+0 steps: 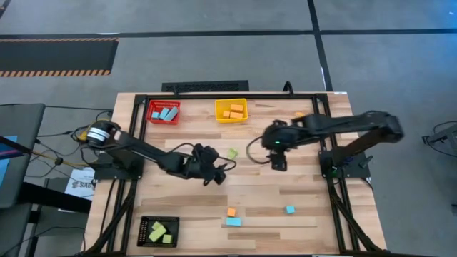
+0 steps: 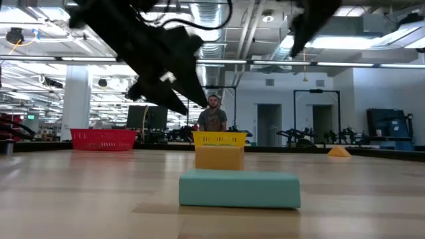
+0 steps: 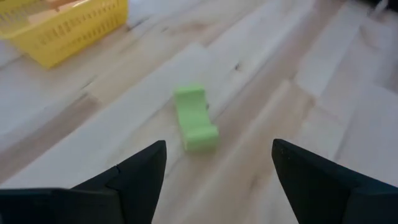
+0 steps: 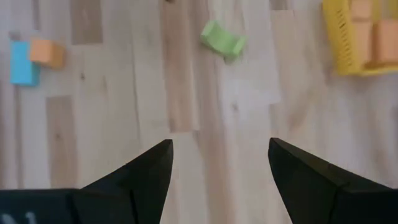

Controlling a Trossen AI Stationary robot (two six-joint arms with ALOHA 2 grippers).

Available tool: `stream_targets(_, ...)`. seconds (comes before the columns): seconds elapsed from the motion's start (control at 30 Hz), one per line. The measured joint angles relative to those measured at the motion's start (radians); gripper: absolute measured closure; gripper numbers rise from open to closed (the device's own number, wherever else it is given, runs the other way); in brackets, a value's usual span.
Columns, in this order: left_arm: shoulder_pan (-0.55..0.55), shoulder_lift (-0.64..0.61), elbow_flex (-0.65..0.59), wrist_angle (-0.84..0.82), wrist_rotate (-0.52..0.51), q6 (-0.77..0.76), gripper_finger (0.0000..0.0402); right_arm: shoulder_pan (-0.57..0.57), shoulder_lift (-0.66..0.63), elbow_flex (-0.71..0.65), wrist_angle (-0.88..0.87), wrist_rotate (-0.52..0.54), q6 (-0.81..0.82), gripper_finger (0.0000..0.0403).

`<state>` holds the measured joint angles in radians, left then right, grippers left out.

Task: Sort & place blocks by color
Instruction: Put the wooden blue block into the red bin

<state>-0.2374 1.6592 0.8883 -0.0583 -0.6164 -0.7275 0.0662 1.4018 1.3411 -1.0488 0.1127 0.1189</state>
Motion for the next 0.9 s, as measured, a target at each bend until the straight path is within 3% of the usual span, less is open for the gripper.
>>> stream_targets(0.23, 0.053, 0.128, 0.0, 0.232, 0.001, 0.101, 0.0123, -0.002, -0.278, -0.357, 0.182, -0.042, 0.174, 0.0122)
stream_targets(0.57, 0.071, 0.174, 0.0, 0.274, 0.013, 0.12, 0.0123, 0.074, -0.413, -0.544, 0.334, -0.044, 0.304, 0.0122)
stream_targets(0.63, 0.07, 0.174, 0.0, 0.305, 0.085, 0.125, 0.0123, 0.094, -0.419, -0.569, 0.374, -0.046, 0.323, 0.0122)
stream_targets(0.8, 0.03, 0.174, 0.03, 0.278, 0.459, 0.222, 0.0123, 0.179, -0.396, -0.597, 0.513, -0.084, 0.337, 0.0122)
stream_targets(0.9, -0.018, 0.174, 0.069, 0.212, 0.545, 0.261, 0.0123, 0.211, -0.367, -0.597, 0.561, -0.082, 0.335, 0.0122)
